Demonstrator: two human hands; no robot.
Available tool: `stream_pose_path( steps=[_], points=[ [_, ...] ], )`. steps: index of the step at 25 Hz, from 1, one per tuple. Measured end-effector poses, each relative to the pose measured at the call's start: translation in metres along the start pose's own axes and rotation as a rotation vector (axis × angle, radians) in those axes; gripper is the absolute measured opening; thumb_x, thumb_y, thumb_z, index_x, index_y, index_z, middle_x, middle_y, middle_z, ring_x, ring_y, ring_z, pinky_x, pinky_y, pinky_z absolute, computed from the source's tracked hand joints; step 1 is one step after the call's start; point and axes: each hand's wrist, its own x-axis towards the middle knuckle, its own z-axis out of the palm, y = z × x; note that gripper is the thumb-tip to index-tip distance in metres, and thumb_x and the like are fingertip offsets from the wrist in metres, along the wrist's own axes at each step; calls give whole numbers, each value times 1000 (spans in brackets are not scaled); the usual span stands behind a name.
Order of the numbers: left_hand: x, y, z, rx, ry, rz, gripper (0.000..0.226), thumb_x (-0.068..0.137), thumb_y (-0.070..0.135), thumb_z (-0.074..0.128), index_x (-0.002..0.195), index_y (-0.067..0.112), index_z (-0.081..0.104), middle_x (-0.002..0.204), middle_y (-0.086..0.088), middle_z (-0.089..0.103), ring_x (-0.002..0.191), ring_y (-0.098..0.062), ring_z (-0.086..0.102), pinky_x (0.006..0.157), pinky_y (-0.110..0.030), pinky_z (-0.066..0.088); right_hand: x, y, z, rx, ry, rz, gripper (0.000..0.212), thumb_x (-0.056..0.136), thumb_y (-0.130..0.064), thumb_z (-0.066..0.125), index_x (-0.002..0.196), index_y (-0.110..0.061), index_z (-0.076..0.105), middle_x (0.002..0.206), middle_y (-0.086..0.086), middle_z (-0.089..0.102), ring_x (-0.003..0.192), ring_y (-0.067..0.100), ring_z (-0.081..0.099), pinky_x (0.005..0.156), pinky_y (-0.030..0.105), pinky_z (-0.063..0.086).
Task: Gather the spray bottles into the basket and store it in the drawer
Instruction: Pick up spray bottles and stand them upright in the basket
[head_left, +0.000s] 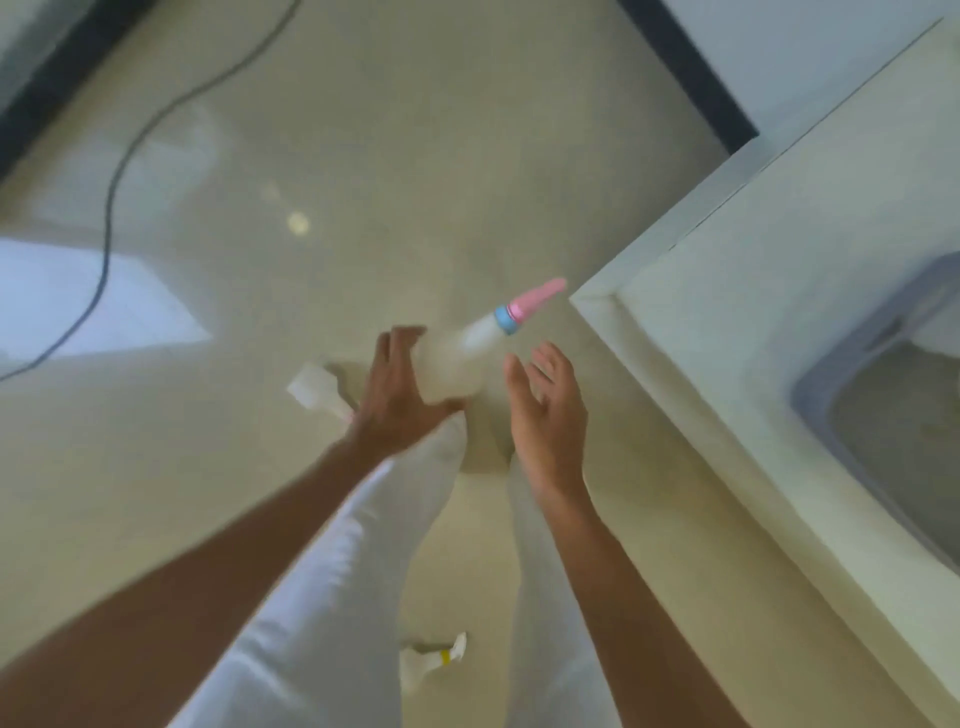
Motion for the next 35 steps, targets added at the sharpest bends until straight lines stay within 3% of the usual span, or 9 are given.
stream_pose_path(
  steps=[3,7,9,11,14,19,24,30,35],
  points=[
    [-51,78,-7,-91,118,195,90,70,50,82,130,-5,41,121,-18,48,113,-30,51,100,-19,38,-58,-42,-39,72,64,-133,45,96,-39,65,135,-21,56,131,-7,66,121,2,60,90,4,49],
    [-78,171,28,-203,246,301,82,71,46,82,125,4,36,126,-25,48,117,-35,52,104,-27,41,-87,-56,-104,87,300,-279,53,88,-48,64,130,-16,61,119,-8,72,111,5,68,97,27,57],
    [-85,209,56,-216,207,352,86,68,43,85,126,3,36,126,-29,50,119,-34,51,108,-20,36,-85,-45,-144,112,407,-307,49,91,-41,69,130,-15,60,124,-5,70,116,10,67,102,39,56],
    [-88,248,84,-220,109,391,87,72,49,79,132,-1,40,133,-24,52,123,-33,52,106,-27,43,-79,-32,-194,106,522,-359,49,91,-41,71,131,-15,58,130,0,66,123,17,63,106,47,51],
    [-76,297,122,-198,-8,416,81,77,58,71,135,5,52,136,-8,58,121,-22,57,98,-35,52,-60,-16,-263,18,614,-430,53,88,-52,70,128,-19,57,134,8,63,125,24,61,104,40,52],
    [-51,347,175,-175,-99,361,77,77,51,77,138,12,51,132,-5,61,109,-20,65,87,-35,58,-22,13,-323,-111,671,-655,44,90,-23,77,118,9,62,115,20,69,109,28,67,94,28,56],
    [-31,354,208,0,-115,312,76,80,53,73,142,16,48,129,-2,66,113,-21,64,93,-31,51,11,30,-338,-49,607,-629,42,90,-21,77,118,7,64,113,8,70,107,16,68,90,20,57],
    [-21,347,222,91,-96,207,58,82,42,73,131,13,59,109,-4,73,96,-25,66,76,-24,43,39,49,-335,-87,531,-633,35,88,-17,80,115,0,66,106,-9,65,99,1,64,88,23,58],
    [-18,345,229,158,-156,192,57,86,46,70,130,11,59,112,-6,74,99,-25,67,84,-33,55,52,57,-337,-97,525,-646,35,89,-20,78,115,0,66,104,-8,65,97,7,64,88,14,52]
  ],
)
